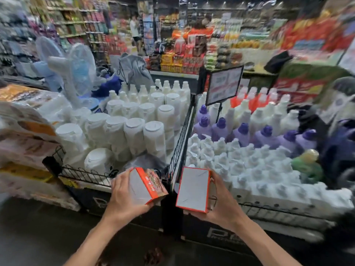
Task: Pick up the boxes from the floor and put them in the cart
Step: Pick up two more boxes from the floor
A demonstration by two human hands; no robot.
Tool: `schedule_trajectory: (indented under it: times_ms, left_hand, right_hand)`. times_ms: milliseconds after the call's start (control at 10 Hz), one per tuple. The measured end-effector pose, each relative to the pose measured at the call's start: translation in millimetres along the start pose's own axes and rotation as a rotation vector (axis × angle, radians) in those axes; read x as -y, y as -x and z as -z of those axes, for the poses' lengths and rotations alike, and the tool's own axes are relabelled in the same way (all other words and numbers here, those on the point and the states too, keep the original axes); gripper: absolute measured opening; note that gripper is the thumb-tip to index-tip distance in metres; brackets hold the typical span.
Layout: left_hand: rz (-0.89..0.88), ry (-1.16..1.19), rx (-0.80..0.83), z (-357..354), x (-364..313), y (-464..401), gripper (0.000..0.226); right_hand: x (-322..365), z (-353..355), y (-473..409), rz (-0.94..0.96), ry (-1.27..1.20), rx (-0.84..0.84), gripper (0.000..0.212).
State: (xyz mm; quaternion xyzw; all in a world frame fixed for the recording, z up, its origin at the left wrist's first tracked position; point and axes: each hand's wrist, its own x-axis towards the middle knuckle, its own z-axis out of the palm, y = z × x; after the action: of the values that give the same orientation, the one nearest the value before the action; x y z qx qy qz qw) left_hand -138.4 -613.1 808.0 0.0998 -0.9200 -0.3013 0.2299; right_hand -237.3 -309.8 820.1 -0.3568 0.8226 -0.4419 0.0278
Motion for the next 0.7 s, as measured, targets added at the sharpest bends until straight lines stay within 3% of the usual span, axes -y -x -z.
schedule_trajectory:
  times_ms: [200,400,700]
  left_hand:
    - [-0.219,0.162,0.146,-17,-29,-20,0.117]
    - [-0.340,0.259,0.283,-70,-54,-25,0.115]
    - [-0.557,0.410,0.501,-123,-148,-7,0.116]
  right_hand:
    - [7,14,32,-0.176,-0.037,-0.166,0.129]
    - [14,29,104,-0.413,0.133,-0.367,0.129]
    - [38,68,209,-0.554,0.198,-0.650,0.135]
